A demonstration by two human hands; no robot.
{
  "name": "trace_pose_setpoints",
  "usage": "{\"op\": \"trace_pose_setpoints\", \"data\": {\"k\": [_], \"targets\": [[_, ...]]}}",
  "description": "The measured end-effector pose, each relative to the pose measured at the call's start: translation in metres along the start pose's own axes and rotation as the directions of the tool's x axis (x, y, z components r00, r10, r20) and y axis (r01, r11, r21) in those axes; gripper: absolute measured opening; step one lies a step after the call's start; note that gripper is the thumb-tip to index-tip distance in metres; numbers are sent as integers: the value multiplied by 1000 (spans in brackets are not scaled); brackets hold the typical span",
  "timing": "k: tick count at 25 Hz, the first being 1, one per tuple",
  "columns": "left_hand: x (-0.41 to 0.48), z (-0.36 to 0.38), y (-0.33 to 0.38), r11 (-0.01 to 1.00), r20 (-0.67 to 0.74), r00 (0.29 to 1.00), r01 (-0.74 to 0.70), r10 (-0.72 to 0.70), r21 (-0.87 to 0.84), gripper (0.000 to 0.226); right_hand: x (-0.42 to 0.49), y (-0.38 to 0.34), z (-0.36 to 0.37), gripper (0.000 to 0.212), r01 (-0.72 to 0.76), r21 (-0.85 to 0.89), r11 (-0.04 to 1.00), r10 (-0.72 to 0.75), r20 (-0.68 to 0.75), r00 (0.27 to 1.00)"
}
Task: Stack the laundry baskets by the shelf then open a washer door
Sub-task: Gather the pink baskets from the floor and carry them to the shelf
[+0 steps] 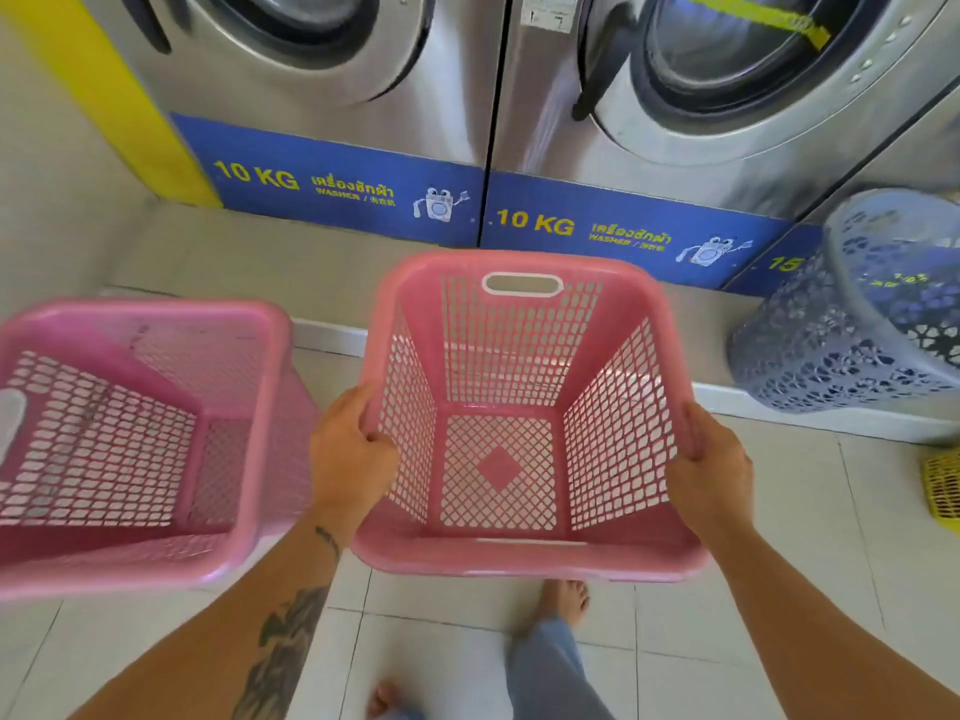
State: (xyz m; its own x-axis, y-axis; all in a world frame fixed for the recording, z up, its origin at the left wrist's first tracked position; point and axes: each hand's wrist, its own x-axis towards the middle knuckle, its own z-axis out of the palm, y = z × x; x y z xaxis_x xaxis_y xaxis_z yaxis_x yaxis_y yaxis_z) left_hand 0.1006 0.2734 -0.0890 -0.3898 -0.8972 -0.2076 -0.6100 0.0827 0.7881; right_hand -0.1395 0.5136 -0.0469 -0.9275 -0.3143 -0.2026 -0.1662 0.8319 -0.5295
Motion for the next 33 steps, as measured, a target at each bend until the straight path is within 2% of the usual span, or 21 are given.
{"op": "trace_pose_setpoints", "data": {"k": [3, 5, 8, 12, 15, 19, 21, 23, 27, 33], "targets": [[-19, -32, -31, 997, 27, 999, 39, -40, 67, 64, -40, -4, 28, 72, -23, 3, 1000, 23, 18, 1000], [-21, -39, -51, 992, 3, 1000, 10, -10, 126, 59, -55, -2, 44, 67, -15, 3, 1000, 15, 24, 1000], [-16, -32, -86, 981, -31, 999, -37, 44, 191, 59, -61, 7, 72, 61, -3, 22, 1000, 2, 16, 1000], [4, -11, -121, 961, -55, 994, -80, 98, 263, 50, -50, 28, 118, 68, 0, 51, 999, 0, -1, 1000], [19, -4, -136, 938, -61, 986, -127, 154, 323, 53, -44, 37, 149, 58, 37, 42, 998, -38, 24, 999], [25, -2, -134, 926, -42, 998, -27, 46, 377, 66, -47, 41, 161, 49, 108, -71, 992, -102, 88, 991], [24, -4, -132, 919, 7, 999, 27, -32, 394, 67, -50, 39, 152, 44, 172, -135, 976, -147, 172, 974], [20, -7, -125, 919, 66, 993, 60, -93, 390, 58, -49, 31, 136, 42, 157, -174, 972, -113, 238, 965], [-1, -28, -76, 951, 141, 967, 171, -212, 258, 50, -50, 6, 86, 61, 89, -176, 980, -34, 289, 957], [-67, -65, 59, 979, 290, 956, -14, -47, 205, 46, -80, -32, -48, 60, 163, -136, 977, -113, 318, 941]]}}
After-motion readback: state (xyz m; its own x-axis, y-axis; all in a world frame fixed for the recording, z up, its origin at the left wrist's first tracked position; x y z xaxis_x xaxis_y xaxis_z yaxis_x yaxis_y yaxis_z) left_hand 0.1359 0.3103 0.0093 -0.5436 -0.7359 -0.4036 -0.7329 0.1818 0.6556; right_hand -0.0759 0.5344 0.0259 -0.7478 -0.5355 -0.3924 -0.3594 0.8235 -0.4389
